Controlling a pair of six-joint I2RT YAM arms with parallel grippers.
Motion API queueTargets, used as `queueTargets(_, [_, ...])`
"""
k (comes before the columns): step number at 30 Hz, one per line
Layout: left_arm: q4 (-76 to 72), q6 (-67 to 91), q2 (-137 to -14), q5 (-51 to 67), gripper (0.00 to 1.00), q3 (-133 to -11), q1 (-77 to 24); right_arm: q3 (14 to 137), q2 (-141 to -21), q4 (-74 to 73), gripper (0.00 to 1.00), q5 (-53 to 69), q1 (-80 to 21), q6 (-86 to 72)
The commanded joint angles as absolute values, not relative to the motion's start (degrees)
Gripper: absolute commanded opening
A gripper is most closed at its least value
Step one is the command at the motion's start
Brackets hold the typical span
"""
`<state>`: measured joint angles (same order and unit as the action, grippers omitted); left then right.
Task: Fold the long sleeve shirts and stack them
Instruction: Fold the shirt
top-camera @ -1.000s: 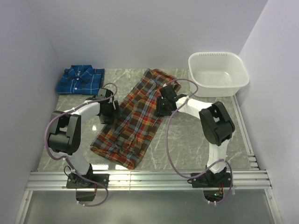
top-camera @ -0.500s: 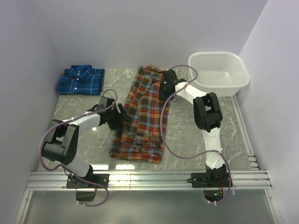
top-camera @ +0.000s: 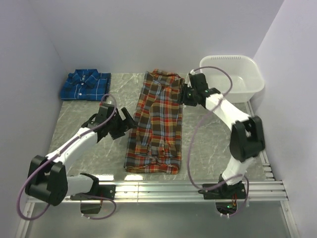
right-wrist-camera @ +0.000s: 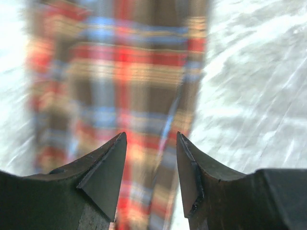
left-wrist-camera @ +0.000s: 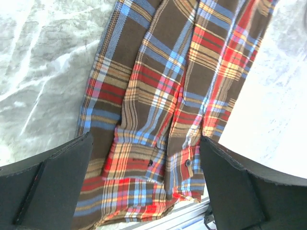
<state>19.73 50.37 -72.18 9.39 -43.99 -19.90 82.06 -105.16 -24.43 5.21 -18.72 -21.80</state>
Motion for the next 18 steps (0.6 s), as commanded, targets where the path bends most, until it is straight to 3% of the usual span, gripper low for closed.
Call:
queueTargets(1, [23.82,48.43,-68.56,7.38,0.99,-41.85,-19.86,73.16,-94.24,-18.99,0.53,10.01,-22.31,-23.81])
queueTargets(8, [22.06,46.67,-64.87,10.63,0.97,-33.23,-19.86,59.25,-86.49,-15.47,0.52,13.71,-34.52,-30.49])
queueTargets(18, [18.90,46.14,-64.77,15.11,0.89,-28.30,-19.86,52.65,-93.51,-21.52,0.51,10.38,-42.10,-30.94])
